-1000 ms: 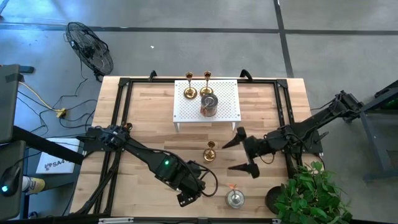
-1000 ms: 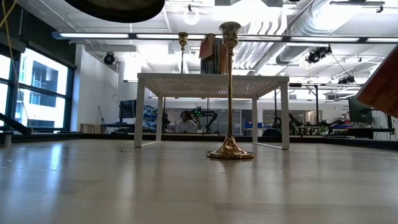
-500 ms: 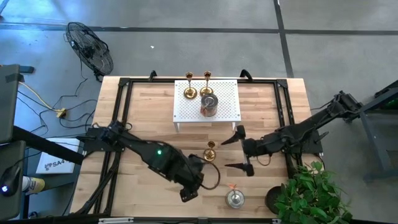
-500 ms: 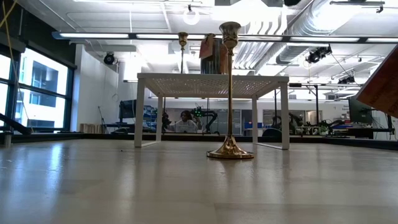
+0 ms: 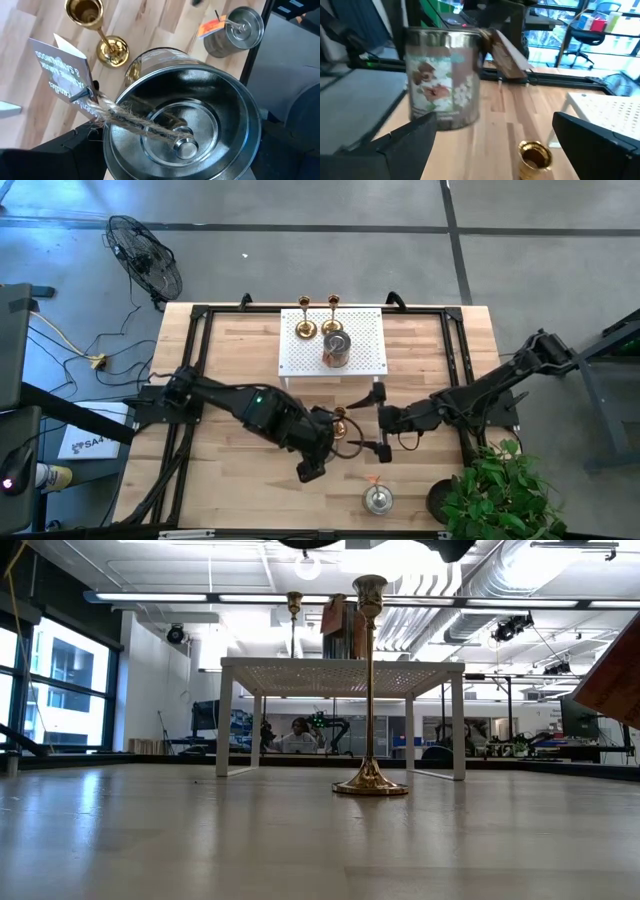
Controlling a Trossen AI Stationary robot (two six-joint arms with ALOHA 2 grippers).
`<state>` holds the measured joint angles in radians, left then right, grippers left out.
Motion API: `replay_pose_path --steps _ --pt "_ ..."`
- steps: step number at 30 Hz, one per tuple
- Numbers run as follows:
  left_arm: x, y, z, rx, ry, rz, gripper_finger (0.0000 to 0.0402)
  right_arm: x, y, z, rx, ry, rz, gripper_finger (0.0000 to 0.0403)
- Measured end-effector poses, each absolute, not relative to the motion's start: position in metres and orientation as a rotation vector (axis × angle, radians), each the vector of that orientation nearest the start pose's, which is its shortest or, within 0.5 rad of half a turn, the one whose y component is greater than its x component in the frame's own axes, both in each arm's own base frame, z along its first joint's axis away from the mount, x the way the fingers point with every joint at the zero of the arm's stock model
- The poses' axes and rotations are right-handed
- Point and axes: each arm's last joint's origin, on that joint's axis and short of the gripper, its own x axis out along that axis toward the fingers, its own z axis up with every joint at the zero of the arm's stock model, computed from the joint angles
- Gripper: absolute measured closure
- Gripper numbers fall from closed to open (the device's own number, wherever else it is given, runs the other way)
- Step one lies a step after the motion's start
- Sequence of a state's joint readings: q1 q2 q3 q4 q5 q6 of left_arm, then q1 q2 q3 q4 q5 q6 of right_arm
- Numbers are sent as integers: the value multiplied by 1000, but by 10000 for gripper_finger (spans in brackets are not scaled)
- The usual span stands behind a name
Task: Pick & Place candle stick holders
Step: Put the left silver scented candle on the shelf aligned with the other silver scented candle
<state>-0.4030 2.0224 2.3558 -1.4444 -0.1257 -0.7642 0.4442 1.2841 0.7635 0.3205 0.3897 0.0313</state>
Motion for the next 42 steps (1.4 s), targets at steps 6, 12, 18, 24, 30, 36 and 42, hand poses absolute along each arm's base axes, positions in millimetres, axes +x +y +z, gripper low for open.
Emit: replay_pose_path --steps 6,12,18,24,30,36,42 --pt "364 -143 392 -374 1086 168 43 262 114 270 -11 137 119 11" --pt "366 -140 393 -348 1061 170 43 269 117 263 -8 130 119 14" --pt "369 -141 394 -331 1032 139 43 287 123 267 -6 149 157 15" --pt "368 -141 394 -315 1027 146 43 311 134 268 -50 264 166 16" --pt "368 -142 394 -310 1026 139 43 332 144 267 -105 317 167 18" --pt "368 -142 394 -297 1028 132 43 335 145 269 -115 338 165 40" --pt "368 -142 394 -294 1028 132 43 335 145 268 -113 343 165 49"
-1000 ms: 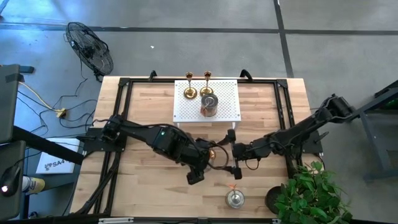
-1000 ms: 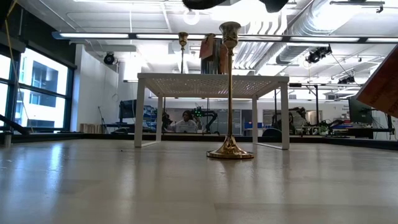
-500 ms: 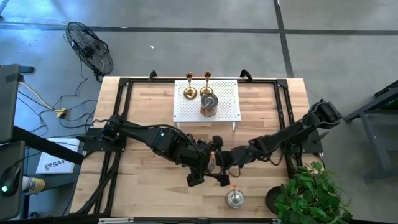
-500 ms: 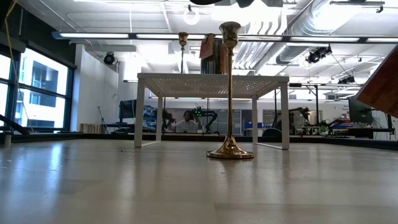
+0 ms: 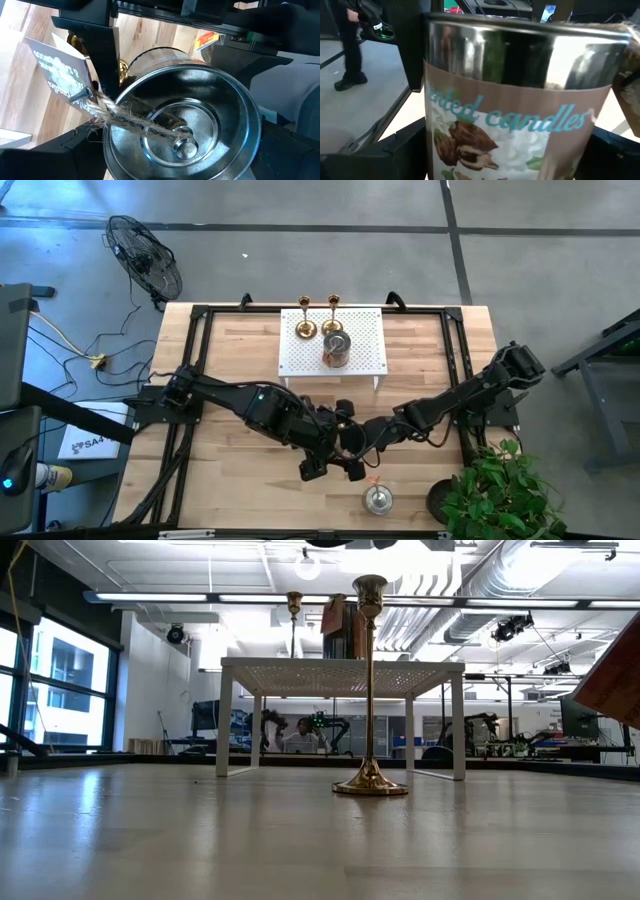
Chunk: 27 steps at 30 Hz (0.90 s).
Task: Pick & Place candle stick holders
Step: Put the left silver scented candle on the shelf aligned with the other silver scented candle
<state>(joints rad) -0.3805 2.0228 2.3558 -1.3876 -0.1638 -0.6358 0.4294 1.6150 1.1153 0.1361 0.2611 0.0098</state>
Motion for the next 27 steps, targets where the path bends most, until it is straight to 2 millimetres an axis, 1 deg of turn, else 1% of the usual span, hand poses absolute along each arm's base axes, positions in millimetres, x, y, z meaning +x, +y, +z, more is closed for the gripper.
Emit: replay_pose_path --steps 5,8,12,15,18,20,21,24,27 --pt "369 -142 394 -309 1026 138 41 335 145 268 -106 348 171 49" --pt "369 -143 394 -313 1025 139 17 334 145 268 -108 353 172 49" --pt "369 -143 394 -329 1032 122 42 334 146 268 -101 360 174 49" --pt "370 -143 394 -326 1023 127 45 334 146 268 -101 360 173 49" --pt "369 -143 395 -300 1021 100 22 334 146 268 -108 360 167 49" --pt "366 -142 401 -300 1021 32 12 334 146 268 -120 357 170 49" --pt "365 -142 404 -311 1011 15 13 334 147 269 -122 351 169 49" --pt "357 -139 419 -321 940 2 24 330 148 275 -131 332 145 49" --pt "343 -135 440 -305 841 12 23 322 146 289 -146 300 103 49"
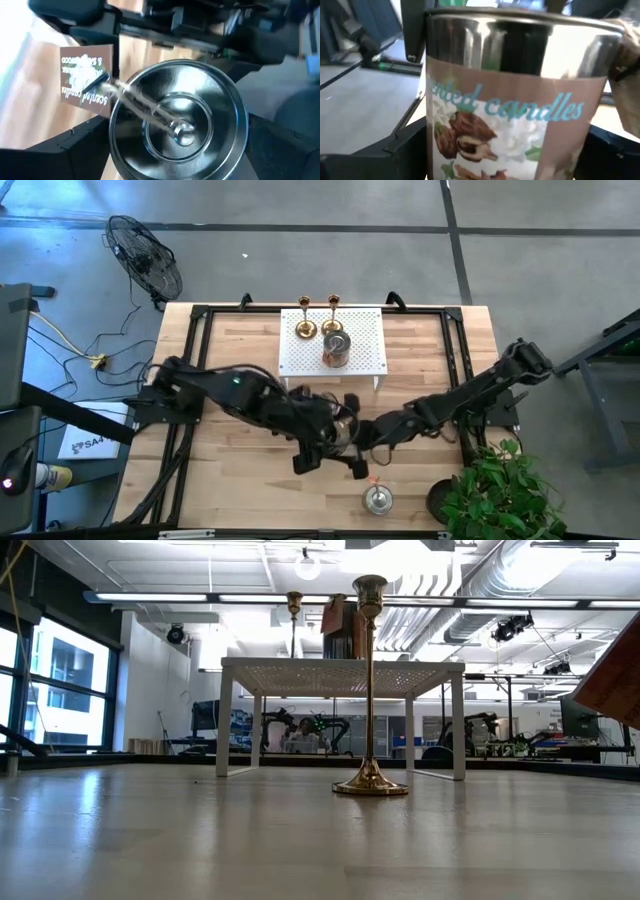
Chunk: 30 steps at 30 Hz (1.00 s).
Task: Pick & Place candle stick holders
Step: Put the left silver scented candle on the shelf aligned with the other silver scented candle
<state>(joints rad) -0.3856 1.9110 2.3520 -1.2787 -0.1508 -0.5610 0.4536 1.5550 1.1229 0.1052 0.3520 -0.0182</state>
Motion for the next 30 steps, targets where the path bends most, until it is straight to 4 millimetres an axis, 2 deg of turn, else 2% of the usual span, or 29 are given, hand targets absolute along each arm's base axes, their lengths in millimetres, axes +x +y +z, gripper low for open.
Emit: replay_pose_path --steps 3,7,10,13,16,19,25,30 --pt "331 -129 458 -268 733 27 10 310 140 302 -176 310 80 49" --pt "293 -118 503 -230 544 -45 9 298 132 297 -224 411 80 49" --pt "278 -112 515 -160 493 -84 12 287 117 323 -219 336 -41 49" --pt "270 -108 517 -86 500 -84 12 285 102 332 -238 309 -127 49" --pt "248 -98 530 -48 455 -76 12 281 90 332 -269 337 -142 49" --pt "230 -90 535 -27 467 -50 12 272 74 353 -229 261 -196 49" --pt "222 -80 530 28 507 168 12 260 50 362 -239 266 -269 49" --pt "209 -73 536 24 473 209 12 239 31 383 -223 205 -328 49"
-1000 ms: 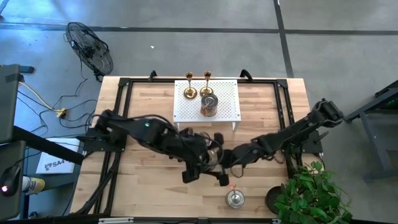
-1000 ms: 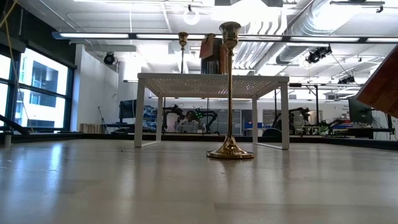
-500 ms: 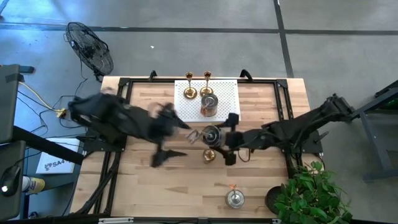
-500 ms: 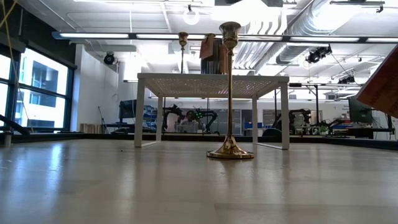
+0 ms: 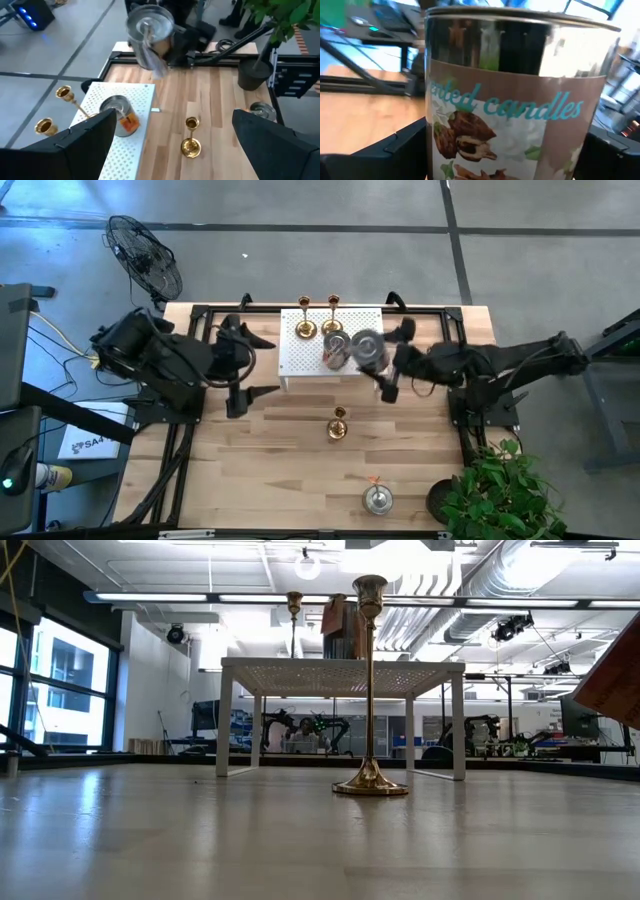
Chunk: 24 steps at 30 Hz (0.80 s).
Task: Pick & Place candle stick holders
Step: Put the left silver scented candle on the shelf aligned with the other silver scented candle
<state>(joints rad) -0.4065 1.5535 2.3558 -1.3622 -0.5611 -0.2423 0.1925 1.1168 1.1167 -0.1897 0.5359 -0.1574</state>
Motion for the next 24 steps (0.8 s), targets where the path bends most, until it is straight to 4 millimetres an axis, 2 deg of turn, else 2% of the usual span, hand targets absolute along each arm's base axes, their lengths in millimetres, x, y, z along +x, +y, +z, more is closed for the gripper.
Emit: replay_pose_path --steps 4,9,17,21,24 --pt "199 -68 540 27 453 236 11 220 21 392 -224 196 -387 49" --pt "179 -59 544 14 454 251 11 185 6 414 -212 142 -473 49" --pt "160 -50 543 -16 465 375 11 135 -10 435 -204 137 -534 49" --pt "156 -54 542 19 457 416 11 116 -16 438 -185 143 -579 49" --pt "159 -59 537 47 461 430 11 109 -21 432 -164 186 -630 49"
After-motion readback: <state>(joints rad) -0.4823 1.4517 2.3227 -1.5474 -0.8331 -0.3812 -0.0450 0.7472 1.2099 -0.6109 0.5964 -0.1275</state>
